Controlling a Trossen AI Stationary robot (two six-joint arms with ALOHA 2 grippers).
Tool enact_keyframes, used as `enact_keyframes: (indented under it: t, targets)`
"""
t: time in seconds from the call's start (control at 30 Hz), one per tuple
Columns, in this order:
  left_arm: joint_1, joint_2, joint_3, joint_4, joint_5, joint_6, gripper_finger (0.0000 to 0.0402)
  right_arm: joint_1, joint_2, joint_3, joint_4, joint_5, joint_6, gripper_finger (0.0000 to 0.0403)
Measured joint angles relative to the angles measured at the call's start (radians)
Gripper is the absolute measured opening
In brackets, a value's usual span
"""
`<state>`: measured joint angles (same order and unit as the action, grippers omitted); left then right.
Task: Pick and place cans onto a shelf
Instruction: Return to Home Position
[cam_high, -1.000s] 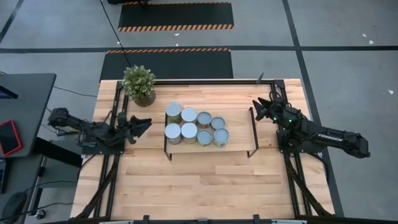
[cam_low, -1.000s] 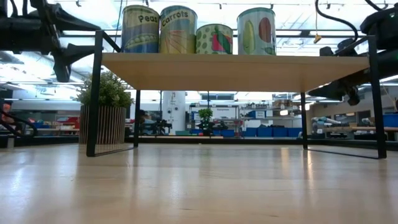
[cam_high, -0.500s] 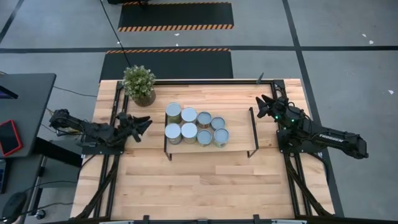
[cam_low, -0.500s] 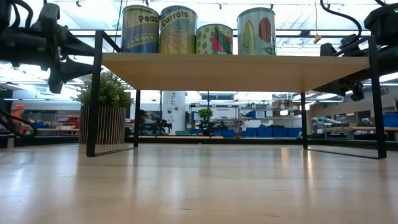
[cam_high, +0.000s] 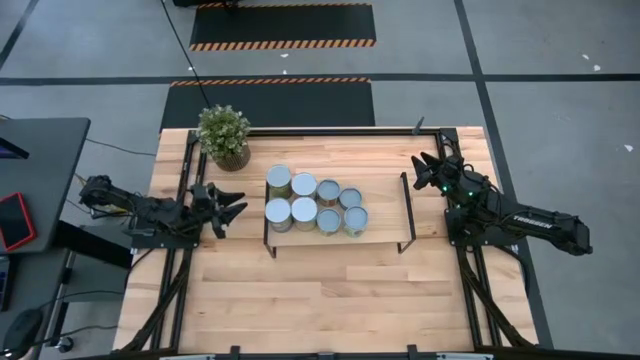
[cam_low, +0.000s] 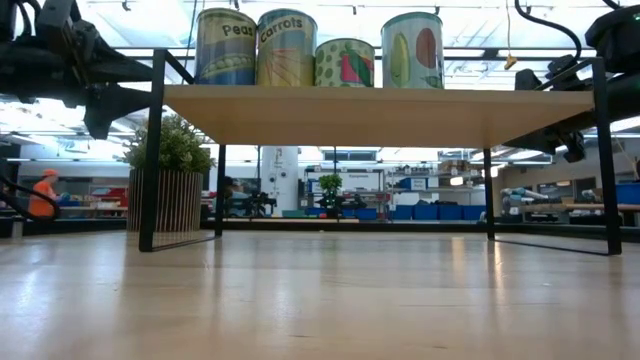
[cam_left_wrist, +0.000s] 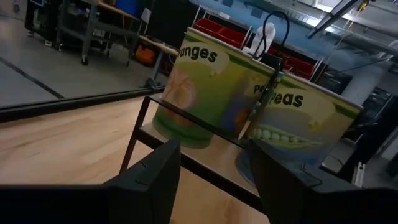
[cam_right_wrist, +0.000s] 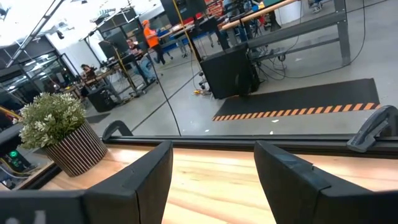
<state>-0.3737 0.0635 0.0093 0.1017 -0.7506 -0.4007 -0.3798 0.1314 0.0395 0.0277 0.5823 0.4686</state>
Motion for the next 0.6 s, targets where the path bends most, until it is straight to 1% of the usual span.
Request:
enact_keyframes:
  t: [0.6]
  targets:
    - [0.000,0.001,0.000,0.011,-0.003,0.001,0.0197,0.000,0.000,0.000,0.000,0.000,0.000,0.0233]
